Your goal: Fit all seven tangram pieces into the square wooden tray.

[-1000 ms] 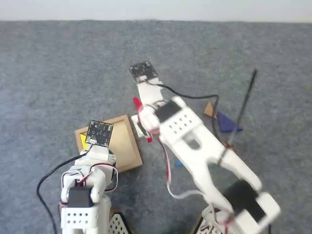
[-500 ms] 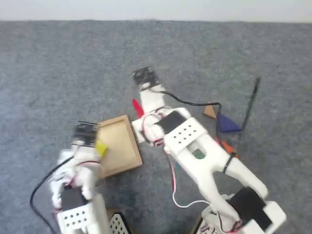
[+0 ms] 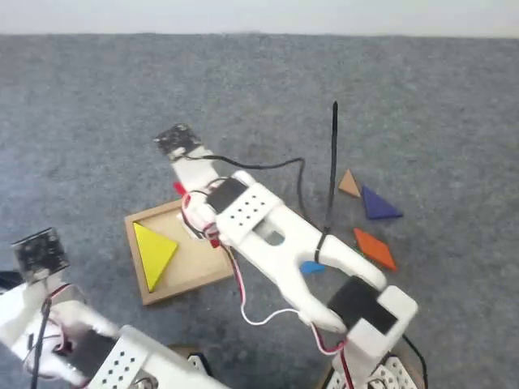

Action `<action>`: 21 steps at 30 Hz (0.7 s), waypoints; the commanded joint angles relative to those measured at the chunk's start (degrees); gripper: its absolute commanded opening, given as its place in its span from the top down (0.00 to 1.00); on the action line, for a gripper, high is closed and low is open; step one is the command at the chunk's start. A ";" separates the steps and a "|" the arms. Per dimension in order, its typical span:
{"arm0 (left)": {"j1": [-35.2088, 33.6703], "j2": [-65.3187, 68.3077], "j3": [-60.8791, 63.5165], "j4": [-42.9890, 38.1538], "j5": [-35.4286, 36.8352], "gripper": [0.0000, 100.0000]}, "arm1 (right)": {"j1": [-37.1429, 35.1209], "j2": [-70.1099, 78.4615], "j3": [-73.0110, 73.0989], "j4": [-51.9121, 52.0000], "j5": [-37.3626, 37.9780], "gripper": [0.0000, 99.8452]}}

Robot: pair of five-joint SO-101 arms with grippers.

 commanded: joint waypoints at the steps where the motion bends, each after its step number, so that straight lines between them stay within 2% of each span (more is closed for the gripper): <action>1: 2.11 -0.79 -0.66 -1.58 -4.13 0.99 | -1.54 1.27 -9.14 3.65 4.40 0.99; 7: 2.37 -0.79 -0.66 -1.58 -4.66 0.99 | -3.03 7.08 -12.13 4.70 8.35 0.99; 10: 2.37 -0.79 -0.66 -0.09 -4.66 0.99 | -2.42 8.84 -12.22 3.74 5.63 0.99; 12: 2.37 -0.79 -0.66 0.97 -4.75 0.99 | -1.54 9.27 -12.22 2.51 -3.34 0.99; 16: 2.37 -0.79 -0.66 1.32 -4.75 0.99 | 1.27 9.27 -12.22 3.12 -26.29 0.99; 21: 2.46 -0.88 -0.66 4.48 -4.75 0.99 | 3.12 9.19 -12.22 0.22 -46.95 0.90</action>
